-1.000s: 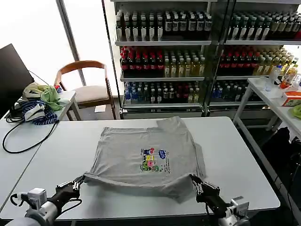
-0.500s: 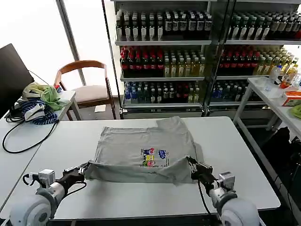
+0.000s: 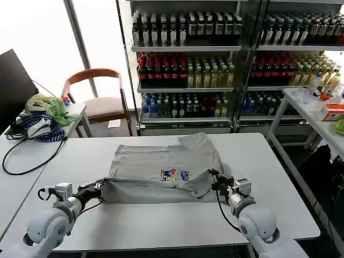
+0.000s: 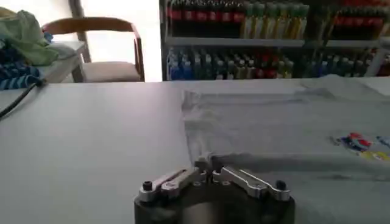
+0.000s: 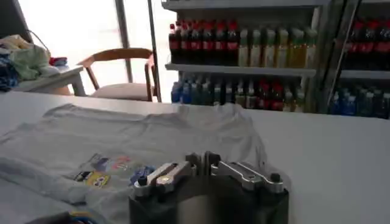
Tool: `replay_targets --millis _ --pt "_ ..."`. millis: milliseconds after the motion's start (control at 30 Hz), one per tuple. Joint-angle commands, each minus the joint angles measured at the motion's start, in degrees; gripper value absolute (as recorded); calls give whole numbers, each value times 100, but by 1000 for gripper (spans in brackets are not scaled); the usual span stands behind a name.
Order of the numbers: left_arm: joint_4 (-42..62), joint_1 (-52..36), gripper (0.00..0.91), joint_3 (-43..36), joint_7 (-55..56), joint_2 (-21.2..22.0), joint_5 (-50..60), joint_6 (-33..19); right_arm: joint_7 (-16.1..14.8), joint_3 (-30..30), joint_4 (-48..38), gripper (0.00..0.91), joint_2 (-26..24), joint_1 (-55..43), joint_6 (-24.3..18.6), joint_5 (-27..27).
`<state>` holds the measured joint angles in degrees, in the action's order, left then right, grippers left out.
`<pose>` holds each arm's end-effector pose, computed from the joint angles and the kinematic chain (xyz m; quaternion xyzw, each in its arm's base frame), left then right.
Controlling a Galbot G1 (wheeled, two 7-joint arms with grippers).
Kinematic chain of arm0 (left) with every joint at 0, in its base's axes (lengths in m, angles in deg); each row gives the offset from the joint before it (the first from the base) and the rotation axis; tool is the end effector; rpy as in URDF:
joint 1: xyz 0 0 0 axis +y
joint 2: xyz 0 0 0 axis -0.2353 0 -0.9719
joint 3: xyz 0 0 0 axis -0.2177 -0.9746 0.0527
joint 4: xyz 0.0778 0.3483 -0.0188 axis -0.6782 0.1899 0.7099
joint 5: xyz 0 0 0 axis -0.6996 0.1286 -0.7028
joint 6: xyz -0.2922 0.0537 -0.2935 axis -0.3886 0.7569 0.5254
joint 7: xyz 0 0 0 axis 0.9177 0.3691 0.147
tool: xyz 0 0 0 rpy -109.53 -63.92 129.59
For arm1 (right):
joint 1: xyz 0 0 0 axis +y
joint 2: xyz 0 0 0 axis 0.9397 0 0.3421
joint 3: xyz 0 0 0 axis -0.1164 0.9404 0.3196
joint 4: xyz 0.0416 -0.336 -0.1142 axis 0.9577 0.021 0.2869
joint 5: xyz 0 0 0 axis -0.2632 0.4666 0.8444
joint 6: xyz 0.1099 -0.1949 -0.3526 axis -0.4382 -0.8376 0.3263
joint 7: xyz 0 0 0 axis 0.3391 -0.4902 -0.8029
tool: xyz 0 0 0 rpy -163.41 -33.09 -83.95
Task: Fold and organize the clothes.
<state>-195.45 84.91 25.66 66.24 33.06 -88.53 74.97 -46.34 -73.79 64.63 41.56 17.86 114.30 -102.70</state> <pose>0.3642 0.1361 -0.2619 -0.0696 -0.9571 0.0071 0.2812 0.3858 0.0060 -0.2571 0.1400 -0.9713 0.0184 0.1913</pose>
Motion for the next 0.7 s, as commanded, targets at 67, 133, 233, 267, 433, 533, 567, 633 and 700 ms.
replay_targets --millis 67,133,233,267,433,533,567,633,700 --pt "108 -61 907 209 10 26 57 53 43 91 -167 907 65 -201 -3 -17" --pt "-7 86 907 374 -1 18 53 38 67 -5 13 907 29 -66 -17 -110" --pt "-231 435 907 659 5 37 63 4 113 -194 374 907 -23 310 -100 -172" --pt "-275 496 907 710 9 53 64 -11 124 -271 528 907 -41 470 -136 -175" --pt "-765 1199 907 1045 -6 221 135 26 154 -679 1118 907 -235 1282 -233 -162" --pt "-855 1370 907 1063 -42 400 297 6 186 -910 1384 907 -301 1767 -222 -118" --pt "-860 1436 907 1060 -46 439 336 4 219 -939 1410 907 -302 1831 -200 -115" --pt "-850 1511 907 1040 -88 570 416 -14 321 -980 1441 907 -292 1963 -65 -70" --pt "-821 1543 907 1022 -94 641 467 -35 357 -966 1402 907 -286 2041 -27 -59"
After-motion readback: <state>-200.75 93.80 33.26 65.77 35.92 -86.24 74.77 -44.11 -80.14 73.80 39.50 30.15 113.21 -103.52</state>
